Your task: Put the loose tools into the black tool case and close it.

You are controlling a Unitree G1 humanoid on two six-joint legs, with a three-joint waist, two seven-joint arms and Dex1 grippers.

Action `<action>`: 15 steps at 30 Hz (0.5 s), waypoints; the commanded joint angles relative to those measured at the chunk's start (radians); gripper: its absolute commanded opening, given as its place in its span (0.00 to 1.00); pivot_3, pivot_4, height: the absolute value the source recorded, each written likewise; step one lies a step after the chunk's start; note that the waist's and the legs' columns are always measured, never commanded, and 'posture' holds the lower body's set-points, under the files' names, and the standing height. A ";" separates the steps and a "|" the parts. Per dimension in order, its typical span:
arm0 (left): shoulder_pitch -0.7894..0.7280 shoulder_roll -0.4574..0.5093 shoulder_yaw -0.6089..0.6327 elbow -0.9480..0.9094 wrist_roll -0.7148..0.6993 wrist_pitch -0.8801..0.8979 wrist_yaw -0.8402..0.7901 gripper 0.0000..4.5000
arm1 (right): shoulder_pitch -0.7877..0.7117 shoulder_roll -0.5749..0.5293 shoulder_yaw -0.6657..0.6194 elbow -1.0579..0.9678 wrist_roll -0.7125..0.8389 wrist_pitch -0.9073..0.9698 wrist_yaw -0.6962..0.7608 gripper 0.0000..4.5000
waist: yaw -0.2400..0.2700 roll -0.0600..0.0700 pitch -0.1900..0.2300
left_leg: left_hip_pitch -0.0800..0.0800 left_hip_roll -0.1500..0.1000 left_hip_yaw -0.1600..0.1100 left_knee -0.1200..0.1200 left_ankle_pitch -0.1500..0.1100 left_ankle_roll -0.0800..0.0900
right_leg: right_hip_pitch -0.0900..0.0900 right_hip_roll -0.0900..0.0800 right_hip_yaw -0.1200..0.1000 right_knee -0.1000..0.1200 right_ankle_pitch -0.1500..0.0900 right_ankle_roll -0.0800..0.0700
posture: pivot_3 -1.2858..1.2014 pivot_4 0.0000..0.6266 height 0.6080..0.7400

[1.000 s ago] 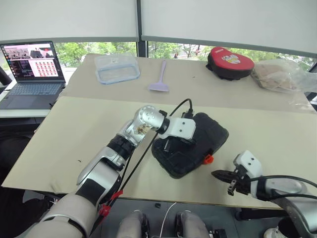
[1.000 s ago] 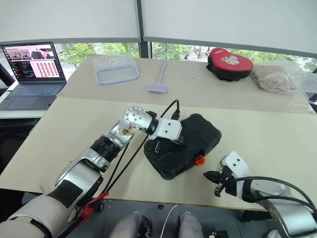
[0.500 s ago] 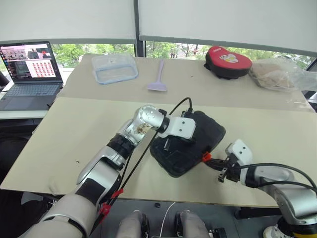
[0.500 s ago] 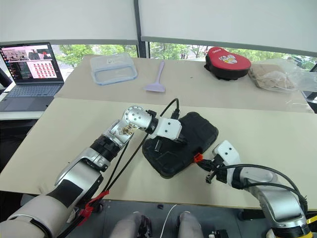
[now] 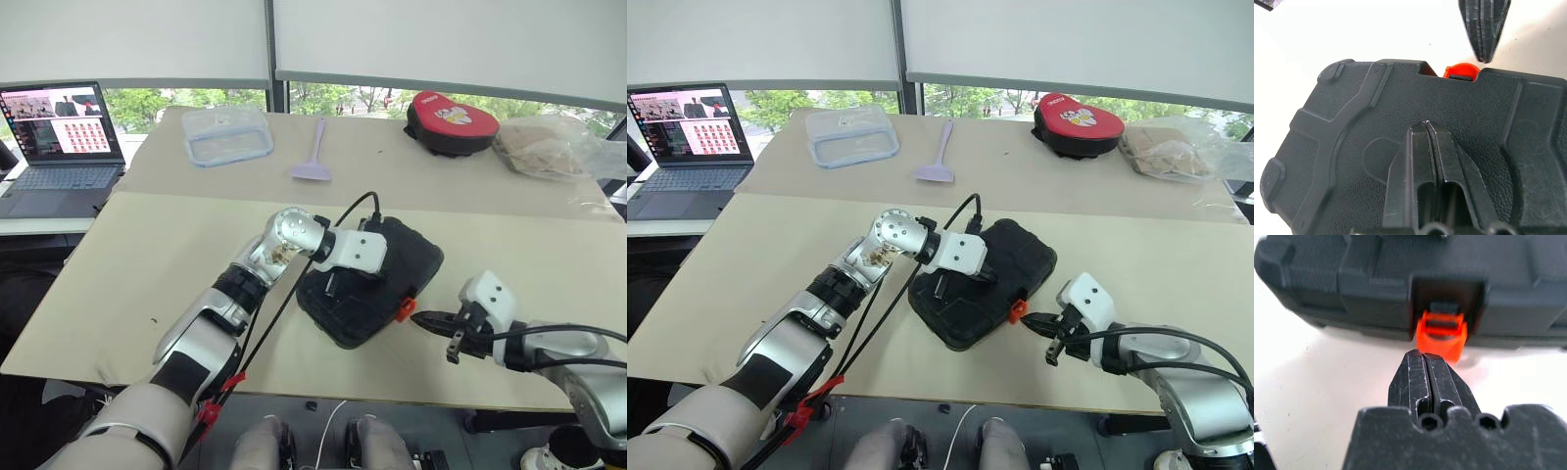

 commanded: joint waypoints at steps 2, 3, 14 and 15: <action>0.025 0.014 -0.039 0.041 0.054 0.012 -0.018 0.02 | -0.020 0.033 0.038 0.071 -0.058 -0.076 -0.027 0.00 | 0.000 0.000 0.000 | 0.000 0.000 0.000 0.000 0.000 0.000 | 0.000 0.000 0.000 0.000 0.000 0.000 | 0.52 0.24 0.93; 0.024 0.014 -0.039 0.043 0.054 0.011 -0.018 0.02 | -0.032 0.043 0.050 0.091 -0.073 -0.087 -0.036 0.00 | 0.000 0.000 0.000 | 0.000 0.000 0.000 0.000 0.000 0.000 | 0.000 0.000 0.000 0.000 0.000 0.000 | 0.52 0.24 0.93; 0.022 0.007 -0.050 0.055 0.066 -0.004 -0.014 0.02 | -0.172 0.175 0.042 0.020 0.013 -0.061 -0.060 0.00 | -0.013 0.000 0.000 | 0.000 0.000 0.000 0.000 0.001 -0.002 | 0.000 0.001 0.000 0.001 0.000 0.000 | 0.52 0.24 0.93; 0.022 0.005 -0.054 0.059 0.070 -0.008 -0.011 0.02 | -0.173 0.187 0.019 -0.006 0.046 -0.053 -0.058 0.00 | -0.014 0.000 0.000 | 0.000 0.001 0.000 0.000 0.001 -0.002 | 0.000 0.001 0.000 0.001 0.000 0.000 | 0.52 0.24 0.93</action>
